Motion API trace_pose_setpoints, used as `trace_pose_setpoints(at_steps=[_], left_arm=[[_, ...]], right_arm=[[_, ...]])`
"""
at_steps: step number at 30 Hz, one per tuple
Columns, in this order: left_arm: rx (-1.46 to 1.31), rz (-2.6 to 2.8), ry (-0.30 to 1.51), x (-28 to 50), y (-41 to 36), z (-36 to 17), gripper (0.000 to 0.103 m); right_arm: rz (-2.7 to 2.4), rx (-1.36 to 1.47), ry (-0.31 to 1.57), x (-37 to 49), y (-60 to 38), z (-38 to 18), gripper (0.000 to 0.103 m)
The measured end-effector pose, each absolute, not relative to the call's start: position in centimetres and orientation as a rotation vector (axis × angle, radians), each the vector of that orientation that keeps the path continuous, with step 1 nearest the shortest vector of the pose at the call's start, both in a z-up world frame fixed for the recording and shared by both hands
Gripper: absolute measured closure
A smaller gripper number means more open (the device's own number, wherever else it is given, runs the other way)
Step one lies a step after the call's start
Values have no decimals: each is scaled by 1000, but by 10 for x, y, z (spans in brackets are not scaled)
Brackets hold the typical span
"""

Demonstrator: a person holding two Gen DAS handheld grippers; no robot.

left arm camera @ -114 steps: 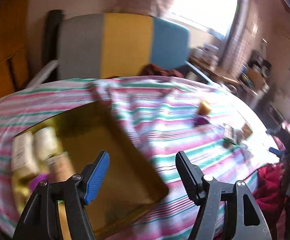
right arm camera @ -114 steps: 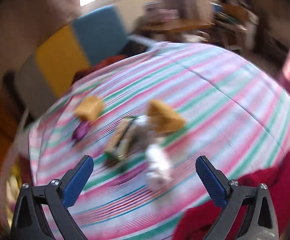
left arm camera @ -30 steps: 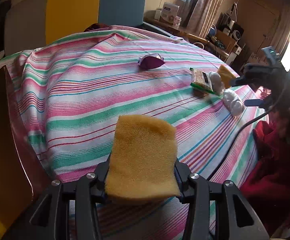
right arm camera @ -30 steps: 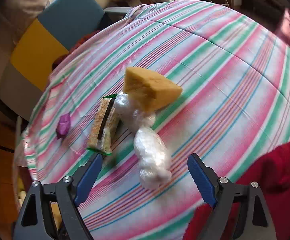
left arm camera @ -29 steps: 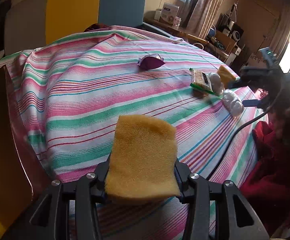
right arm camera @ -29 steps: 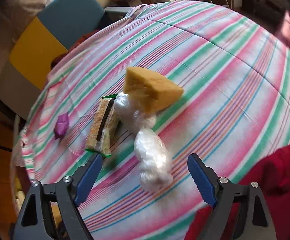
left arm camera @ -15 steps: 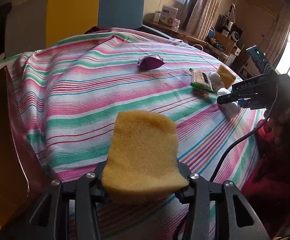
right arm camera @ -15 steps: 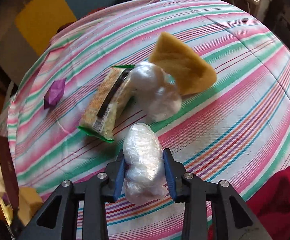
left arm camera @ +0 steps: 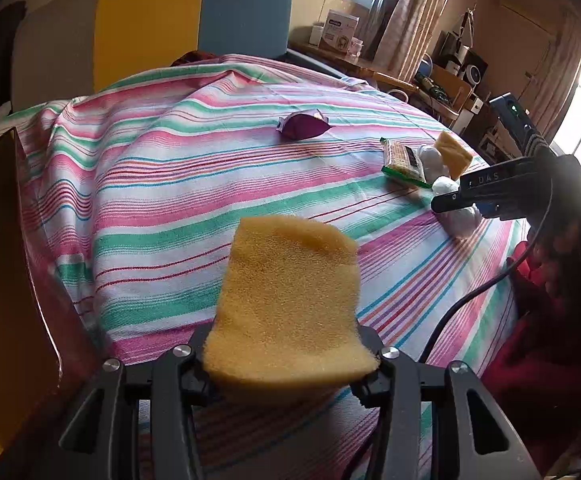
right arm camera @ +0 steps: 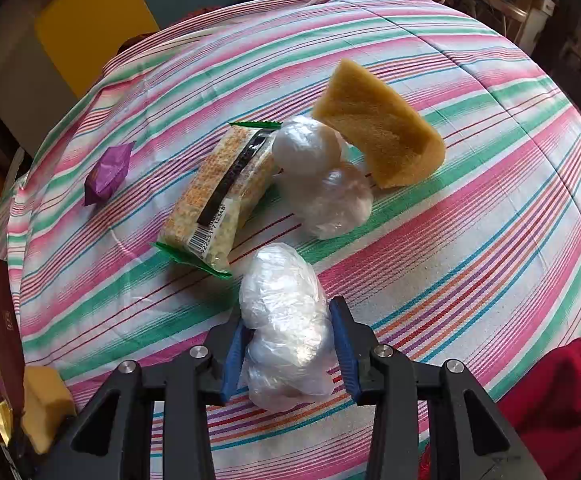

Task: Organize objects
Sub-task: 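Hold the yellow sponge in the left tool while the right tool grasps a plastic-wrapped bundle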

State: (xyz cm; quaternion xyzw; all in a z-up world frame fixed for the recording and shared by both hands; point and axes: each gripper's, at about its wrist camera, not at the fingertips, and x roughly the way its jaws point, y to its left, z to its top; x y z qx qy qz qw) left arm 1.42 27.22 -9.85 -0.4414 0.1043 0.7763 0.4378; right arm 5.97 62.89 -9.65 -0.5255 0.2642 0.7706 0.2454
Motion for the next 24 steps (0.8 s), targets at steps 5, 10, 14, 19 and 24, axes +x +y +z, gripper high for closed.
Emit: trace_pose_setpoints(at_steps=[5, 10, 14, 19, 24], left_arm=[[-1138, 1927, 307, 15, 276, -95, 54], [-1143, 1934, 345, 18, 276, -92, 54], [-1108, 1973, 355, 21, 269, -85, 56], [-982, 2060, 345, 31, 254, -51, 56], [-920, 2134, 292, 30, 234, -19, 55]], right_arm=[[2121, -1460, 664, 62, 622, -97, 53], [2128, -1461, 667, 65, 620, -96, 50], [2132, -1471, 630, 59, 618, -97, 51], [2130, -1488, 527, 55, 609, -97, 60], [2132, -1493, 521, 41, 606, -102, 59]])
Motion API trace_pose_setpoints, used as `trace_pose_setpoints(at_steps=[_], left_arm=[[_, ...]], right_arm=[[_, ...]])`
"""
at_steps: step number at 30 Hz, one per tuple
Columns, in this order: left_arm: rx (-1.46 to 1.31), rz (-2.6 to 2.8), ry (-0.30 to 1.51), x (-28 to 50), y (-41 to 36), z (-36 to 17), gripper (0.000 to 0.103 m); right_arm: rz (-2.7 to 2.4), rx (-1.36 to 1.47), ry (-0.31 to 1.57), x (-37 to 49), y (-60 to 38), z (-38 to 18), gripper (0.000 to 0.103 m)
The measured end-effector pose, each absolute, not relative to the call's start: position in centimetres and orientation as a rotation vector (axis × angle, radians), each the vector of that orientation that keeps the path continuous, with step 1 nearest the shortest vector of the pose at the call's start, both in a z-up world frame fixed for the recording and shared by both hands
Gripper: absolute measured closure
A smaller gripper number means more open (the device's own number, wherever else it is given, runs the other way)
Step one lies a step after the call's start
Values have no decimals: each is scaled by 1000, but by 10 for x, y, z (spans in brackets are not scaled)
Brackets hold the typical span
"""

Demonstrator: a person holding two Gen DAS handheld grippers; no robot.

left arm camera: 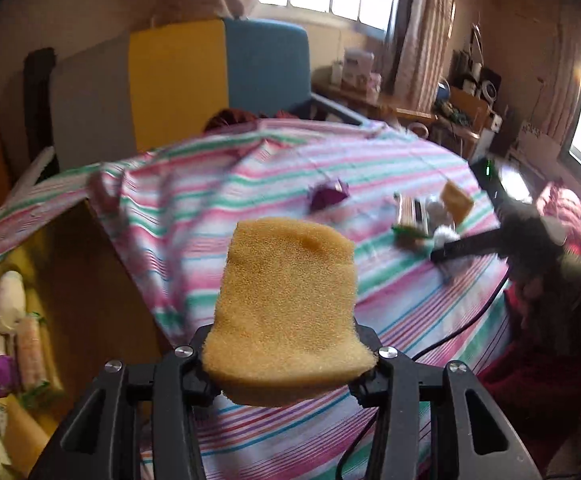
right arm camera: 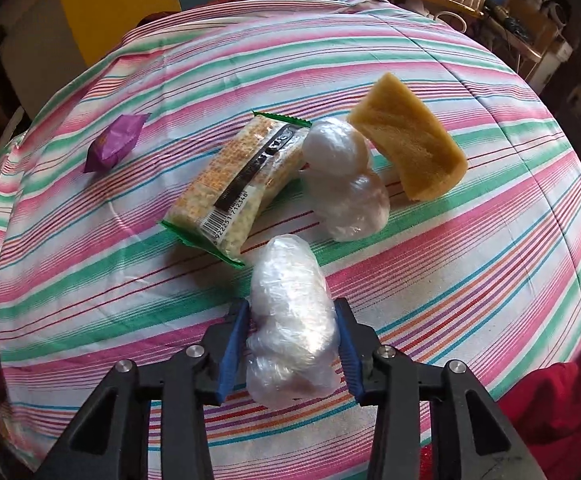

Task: Organize objects
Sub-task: 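Hold the yellow sponge in the left tool while the right tool grasps a plastic-wrapped bundle, then lower the yellow sponge into the gold tray and open the left tool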

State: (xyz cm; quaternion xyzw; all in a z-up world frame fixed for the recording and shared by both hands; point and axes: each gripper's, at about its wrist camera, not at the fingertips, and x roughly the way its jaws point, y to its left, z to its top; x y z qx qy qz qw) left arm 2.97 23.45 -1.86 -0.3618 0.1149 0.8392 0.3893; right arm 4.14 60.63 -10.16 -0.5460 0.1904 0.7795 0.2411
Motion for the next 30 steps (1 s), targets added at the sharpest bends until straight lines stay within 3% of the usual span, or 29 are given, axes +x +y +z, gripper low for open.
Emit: trace_pose_setpoints(at_steps=[15, 30], left_arm=[[-958, 2232, 132, 4, 180, -4, 55], [-1182, 2371, -359, -56, 15, -16, 55]], right_arm=[[2138, -1501, 446, 48, 601, -97, 58], [2144, -1511, 413, 49, 596, -95, 58]])
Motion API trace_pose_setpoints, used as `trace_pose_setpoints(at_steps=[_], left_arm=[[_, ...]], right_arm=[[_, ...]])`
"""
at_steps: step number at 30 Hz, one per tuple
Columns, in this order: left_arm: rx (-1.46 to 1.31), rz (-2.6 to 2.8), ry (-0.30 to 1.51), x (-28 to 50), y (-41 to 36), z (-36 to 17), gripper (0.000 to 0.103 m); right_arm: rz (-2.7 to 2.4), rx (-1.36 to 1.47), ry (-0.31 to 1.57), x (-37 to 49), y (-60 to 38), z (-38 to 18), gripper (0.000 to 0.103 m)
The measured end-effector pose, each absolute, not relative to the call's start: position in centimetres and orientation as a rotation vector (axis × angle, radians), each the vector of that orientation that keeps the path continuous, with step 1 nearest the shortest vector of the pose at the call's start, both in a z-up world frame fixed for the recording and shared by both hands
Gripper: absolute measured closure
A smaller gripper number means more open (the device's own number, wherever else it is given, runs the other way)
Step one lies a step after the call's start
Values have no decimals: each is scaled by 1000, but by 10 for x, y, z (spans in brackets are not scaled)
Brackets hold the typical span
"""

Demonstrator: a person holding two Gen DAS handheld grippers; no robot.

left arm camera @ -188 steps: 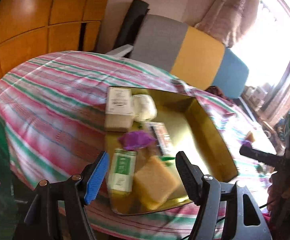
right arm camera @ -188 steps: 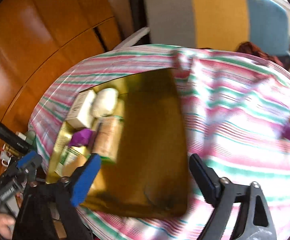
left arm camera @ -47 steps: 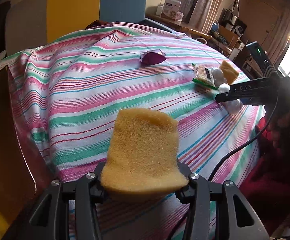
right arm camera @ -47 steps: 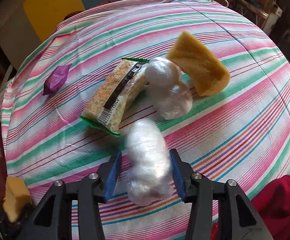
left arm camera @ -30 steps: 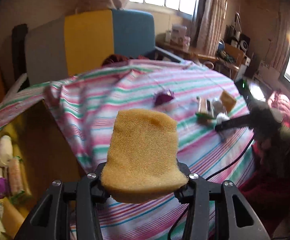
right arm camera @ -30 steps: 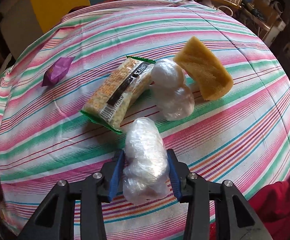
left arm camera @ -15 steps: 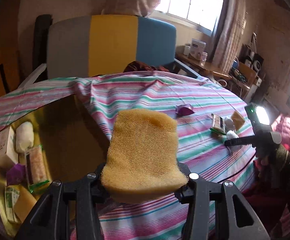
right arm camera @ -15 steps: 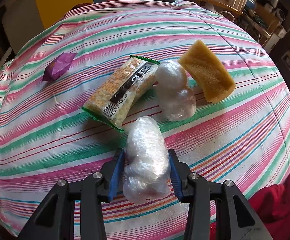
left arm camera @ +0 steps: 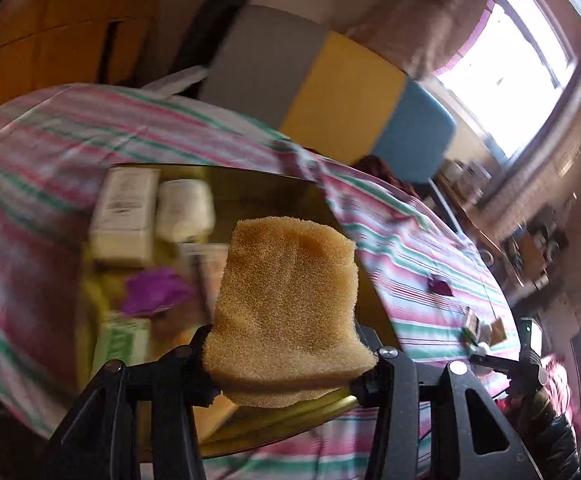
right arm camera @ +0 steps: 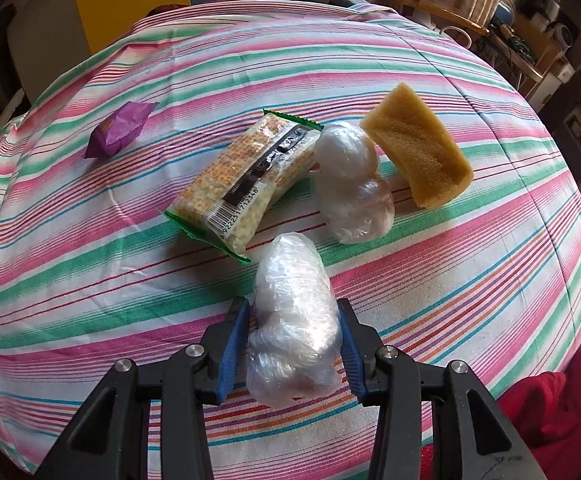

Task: Organize objects
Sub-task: 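Lower the yellow sponge into the gold tray and open the left tool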

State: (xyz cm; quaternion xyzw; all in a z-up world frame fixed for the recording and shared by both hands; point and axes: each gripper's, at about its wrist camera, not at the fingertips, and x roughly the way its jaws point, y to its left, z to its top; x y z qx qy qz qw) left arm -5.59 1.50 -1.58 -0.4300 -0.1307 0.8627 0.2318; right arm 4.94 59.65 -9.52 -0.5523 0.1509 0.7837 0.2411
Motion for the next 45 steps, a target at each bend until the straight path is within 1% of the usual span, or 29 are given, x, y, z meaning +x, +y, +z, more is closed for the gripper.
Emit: trace_pose_setpoints(at_steps=[3, 5, 8, 10, 15, 20, 22, 24, 26, 27, 29, 34, 39, 43, 45], left_arm=[[-1219, 2359, -385, -54, -5, -23, 55], [-1258, 2322, -438, -56, -8, -30, 55], [-1278, 2241, -529, -62, -1, -35, 55], [-1270, 2190, -532, -67, 14, -35, 55], [-1369, 2146, -368, -74, 64, -53, 55], [-1524, 2162, -222, -78, 78, -83, 55], [-1528, 2182, -171, -75, 78, -88, 54], [-1505, 2186, -130, -72, 79, -87, 48], [-1494, 2166, -104, -70, 82, -87, 36], [-1488, 2163, -95, -69, 83, -87, 33], [-1467, 2173, -83, -64, 84, -84, 22], [-1382, 2265, -107, -60, 70, -61, 21], [-1254, 2401, -91, -47, 47, -36, 21], [-1223, 2463, -95, -48, 36, -29, 21], [-1232, 2477, -100, -49, 33, -32, 21]], right_arm=[[2145, -1514, 399, 50, 595, -95, 58], [2146, -1515, 395, 52, 589, -91, 58], [2147, -1516, 389, 52, 585, -90, 58], [2148, -1517, 384, 51, 585, -90, 58], [2149, -1517, 384, 50, 584, -88, 58], [2150, -1520, 380, 49, 584, -88, 58], [2151, -1520, 380, 49, 584, -88, 58], [2150, -1520, 381, 49, 584, -88, 58], [2150, -1520, 380, 49, 585, -89, 58], [2150, -1519, 380, 49, 584, -88, 58], [2151, -1520, 381, 49, 584, -88, 58], [2151, -1521, 372, 48, 584, -87, 58], [2167, -1529, 369, 48, 577, -84, 64], [2218, -1553, 405, 51, 560, -80, 65], [2242, -1568, 389, 52, 545, -79, 65]])
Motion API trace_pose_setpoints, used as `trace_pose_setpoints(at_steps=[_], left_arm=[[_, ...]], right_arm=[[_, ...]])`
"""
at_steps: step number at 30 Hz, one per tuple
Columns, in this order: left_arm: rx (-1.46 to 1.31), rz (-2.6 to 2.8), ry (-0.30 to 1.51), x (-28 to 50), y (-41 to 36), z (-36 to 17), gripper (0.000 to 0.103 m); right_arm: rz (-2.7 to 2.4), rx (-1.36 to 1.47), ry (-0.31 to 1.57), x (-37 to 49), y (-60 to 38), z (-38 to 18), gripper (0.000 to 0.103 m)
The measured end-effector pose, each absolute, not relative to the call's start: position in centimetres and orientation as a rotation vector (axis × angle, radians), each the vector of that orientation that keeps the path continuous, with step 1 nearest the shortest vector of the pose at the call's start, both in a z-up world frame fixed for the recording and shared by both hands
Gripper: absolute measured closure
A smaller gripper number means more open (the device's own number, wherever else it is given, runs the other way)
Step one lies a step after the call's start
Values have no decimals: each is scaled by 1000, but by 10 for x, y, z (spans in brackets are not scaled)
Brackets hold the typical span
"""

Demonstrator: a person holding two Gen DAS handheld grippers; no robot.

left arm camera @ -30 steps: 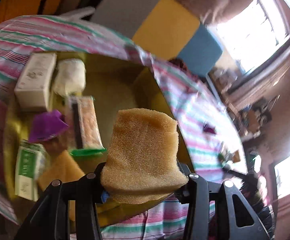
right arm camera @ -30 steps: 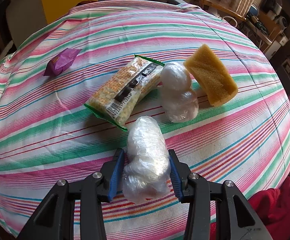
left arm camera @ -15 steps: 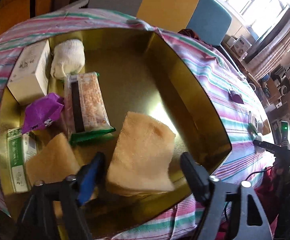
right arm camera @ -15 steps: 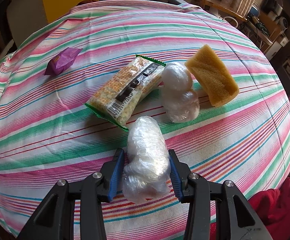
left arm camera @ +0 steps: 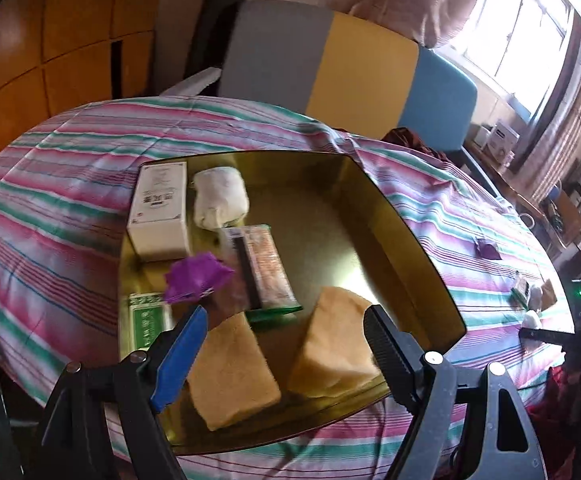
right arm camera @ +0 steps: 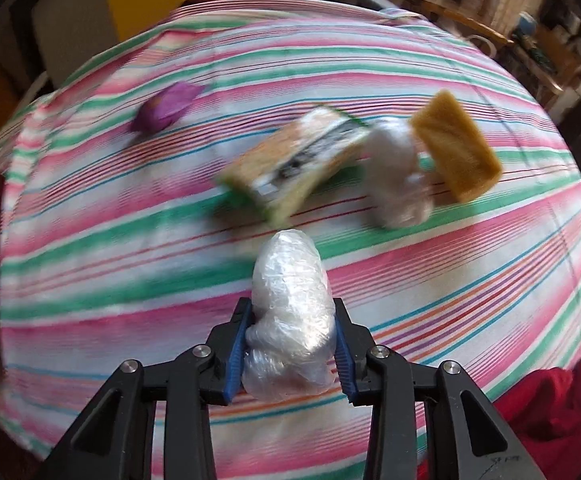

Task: Organize objects
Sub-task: 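Lower the yellow sponge into the gold tray and open the left tool, then carry the plastic-wrapped bundle into the gold tray and release it with the right tool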

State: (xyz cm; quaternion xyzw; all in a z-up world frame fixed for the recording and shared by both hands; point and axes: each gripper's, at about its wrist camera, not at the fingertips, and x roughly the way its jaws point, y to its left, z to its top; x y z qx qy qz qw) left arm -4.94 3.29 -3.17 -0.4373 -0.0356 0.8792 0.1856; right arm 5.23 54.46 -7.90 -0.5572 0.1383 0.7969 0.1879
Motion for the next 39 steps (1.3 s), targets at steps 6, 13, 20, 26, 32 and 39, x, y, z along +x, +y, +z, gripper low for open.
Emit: trace_pose_setpoints(at_steps=[6, 13, 20, 26, 32, 39], left_arm=[[-1252, 2492, -113, -44, 19, -38, 22], [-1216, 2494, -157, -39, 15, -33, 22], [-1210, 2499, -161, -38, 6, -38, 22], [-1185, 2538, -178, -40, -6, -37, 21], [-1179, 2555, -190, -42, -11, -36, 21], [-1149, 2581, -159, -38, -8, -29, 21]], right_arm=[[2432, -1549, 523, 52, 500, -60, 65], [2859, -1514, 318, 10, 357, -3, 65], [3025, -1602, 107, -25, 260, -2, 64], [2929, -1705, -131, -43, 227, -41, 64], [2892, -1744, -198, -41, 225, -54, 55], [2904, -1723, -90, -33, 238, -49, 43]])
